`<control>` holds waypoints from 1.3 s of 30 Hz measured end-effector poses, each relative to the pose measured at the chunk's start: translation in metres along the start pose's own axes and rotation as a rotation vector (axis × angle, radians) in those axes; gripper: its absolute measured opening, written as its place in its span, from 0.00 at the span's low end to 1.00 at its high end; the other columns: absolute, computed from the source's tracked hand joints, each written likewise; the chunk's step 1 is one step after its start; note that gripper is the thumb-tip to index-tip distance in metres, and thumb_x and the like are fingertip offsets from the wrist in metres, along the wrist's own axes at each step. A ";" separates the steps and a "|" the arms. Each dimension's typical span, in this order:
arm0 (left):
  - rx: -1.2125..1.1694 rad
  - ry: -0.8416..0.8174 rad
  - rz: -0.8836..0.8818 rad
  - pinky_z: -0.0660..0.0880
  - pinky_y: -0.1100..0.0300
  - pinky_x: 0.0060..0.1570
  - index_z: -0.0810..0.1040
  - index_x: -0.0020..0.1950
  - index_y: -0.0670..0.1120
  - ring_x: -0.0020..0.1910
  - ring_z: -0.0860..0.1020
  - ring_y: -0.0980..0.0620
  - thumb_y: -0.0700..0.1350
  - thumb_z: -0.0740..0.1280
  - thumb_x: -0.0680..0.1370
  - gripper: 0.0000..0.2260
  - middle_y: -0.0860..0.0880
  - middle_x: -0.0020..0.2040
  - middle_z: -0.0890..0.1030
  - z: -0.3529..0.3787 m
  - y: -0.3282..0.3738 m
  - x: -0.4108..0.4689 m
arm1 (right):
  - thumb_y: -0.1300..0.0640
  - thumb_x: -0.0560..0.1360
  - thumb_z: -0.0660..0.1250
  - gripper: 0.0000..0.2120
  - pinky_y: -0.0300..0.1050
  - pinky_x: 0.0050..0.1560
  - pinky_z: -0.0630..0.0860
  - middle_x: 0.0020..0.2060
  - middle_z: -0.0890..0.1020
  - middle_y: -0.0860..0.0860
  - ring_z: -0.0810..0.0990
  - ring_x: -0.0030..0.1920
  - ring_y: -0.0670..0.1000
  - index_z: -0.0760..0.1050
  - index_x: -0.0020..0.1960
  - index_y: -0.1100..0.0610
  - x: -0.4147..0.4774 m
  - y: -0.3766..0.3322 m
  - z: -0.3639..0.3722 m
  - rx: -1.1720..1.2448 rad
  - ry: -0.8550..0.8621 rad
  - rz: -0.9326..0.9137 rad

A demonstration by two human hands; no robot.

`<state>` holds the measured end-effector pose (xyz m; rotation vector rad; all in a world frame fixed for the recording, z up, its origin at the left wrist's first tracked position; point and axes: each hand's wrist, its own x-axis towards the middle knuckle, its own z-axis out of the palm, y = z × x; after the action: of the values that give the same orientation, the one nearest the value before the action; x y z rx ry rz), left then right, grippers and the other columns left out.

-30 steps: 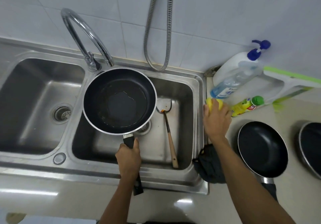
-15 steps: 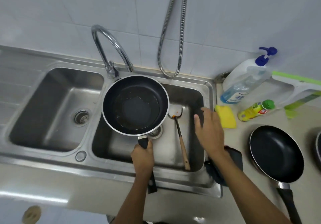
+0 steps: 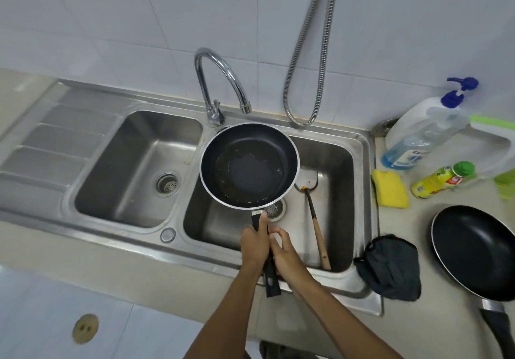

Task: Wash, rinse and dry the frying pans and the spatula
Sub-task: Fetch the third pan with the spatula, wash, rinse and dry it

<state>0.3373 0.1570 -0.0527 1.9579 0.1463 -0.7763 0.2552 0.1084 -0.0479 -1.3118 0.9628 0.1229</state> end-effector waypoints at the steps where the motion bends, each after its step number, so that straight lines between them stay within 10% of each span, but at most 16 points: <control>1: -0.010 -0.017 0.007 0.69 0.70 0.37 0.84 0.44 0.40 0.38 0.80 0.56 0.59 0.60 0.83 0.25 0.49 0.36 0.83 -0.001 0.003 -0.003 | 0.47 0.86 0.55 0.10 0.47 0.49 0.83 0.53 0.84 0.59 0.85 0.49 0.52 0.67 0.65 0.47 -0.001 0.000 0.002 0.025 0.005 -0.018; 4: -0.044 -0.053 0.045 0.71 0.72 0.37 0.85 0.45 0.41 0.42 0.82 0.54 0.57 0.59 0.84 0.23 0.48 0.38 0.85 0.000 0.010 -0.010 | 0.45 0.86 0.53 0.12 0.42 0.42 0.80 0.57 0.82 0.62 0.84 0.48 0.52 0.64 0.68 0.46 -0.005 -0.002 0.003 0.068 0.032 -0.068; 8: 0.002 -0.062 0.067 0.72 0.61 0.41 0.82 0.41 0.44 0.43 0.81 0.51 0.55 0.59 0.84 0.21 0.51 0.34 0.81 0.003 0.020 -0.024 | 0.40 0.84 0.52 0.13 0.54 0.59 0.81 0.68 0.78 0.55 0.82 0.60 0.53 0.63 0.67 0.26 -0.019 -0.008 -0.002 0.085 0.038 -0.149; 11: -0.007 -0.130 0.083 0.74 0.59 0.44 0.84 0.48 0.40 0.48 0.84 0.47 0.57 0.58 0.84 0.24 0.47 0.40 0.84 0.008 0.023 -0.030 | 0.40 0.85 0.51 0.18 0.45 0.26 0.76 0.39 0.84 0.60 0.77 0.27 0.55 0.57 0.74 0.29 -0.036 -0.015 -0.010 0.053 0.014 -0.181; 13: -0.030 -0.187 0.069 0.75 0.60 0.45 0.84 0.50 0.42 0.46 0.83 0.51 0.58 0.57 0.84 0.23 0.49 0.41 0.84 0.011 0.028 -0.037 | 0.41 0.85 0.50 0.18 0.41 0.23 0.71 0.29 0.81 0.54 0.72 0.21 0.53 0.56 0.74 0.29 -0.047 -0.022 -0.018 0.002 0.039 -0.203; 19: -0.129 -0.282 0.143 0.72 0.75 0.38 0.81 0.49 0.49 0.41 0.78 0.67 0.55 0.49 0.87 0.23 0.55 0.42 0.82 0.029 0.039 -0.050 | 0.40 0.84 0.49 0.20 0.51 0.50 0.75 0.40 0.75 0.38 0.73 0.38 0.41 0.52 0.67 0.15 -0.067 -0.040 -0.044 -0.354 0.187 -0.294; 23: -0.199 -0.351 0.214 0.69 0.81 0.38 0.76 0.44 0.56 0.37 0.76 0.76 0.51 0.47 0.87 0.20 0.60 0.42 0.77 0.036 0.048 -0.060 | 0.45 0.86 0.49 0.23 0.54 0.58 0.80 0.55 0.83 0.57 0.83 0.51 0.58 0.53 0.80 0.35 -0.087 -0.058 -0.053 -0.653 0.256 -0.338; 27: -0.194 -0.361 0.236 0.76 0.64 0.43 0.79 0.41 0.47 0.39 0.80 0.58 0.58 0.47 0.86 0.27 0.48 0.38 0.82 0.043 0.041 -0.058 | 0.47 0.86 0.48 0.24 0.50 0.48 0.81 0.47 0.83 0.54 0.83 0.43 0.52 0.50 0.82 0.43 -0.098 -0.065 -0.059 -0.895 0.285 -0.357; 39: -0.516 -0.535 -0.037 0.78 0.57 0.53 0.86 0.41 0.45 0.42 0.85 0.48 0.60 0.48 0.85 0.33 0.43 0.38 0.86 0.045 0.044 -0.062 | 0.61 0.84 0.58 0.36 0.49 0.54 0.81 0.63 0.79 0.56 0.83 0.53 0.53 0.40 0.83 0.53 -0.115 -0.074 -0.057 -1.401 0.312 -0.442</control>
<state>0.2860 0.1109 0.0027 1.2226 0.0513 -1.1317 0.1960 0.0868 0.0862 -2.8694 0.7749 0.2785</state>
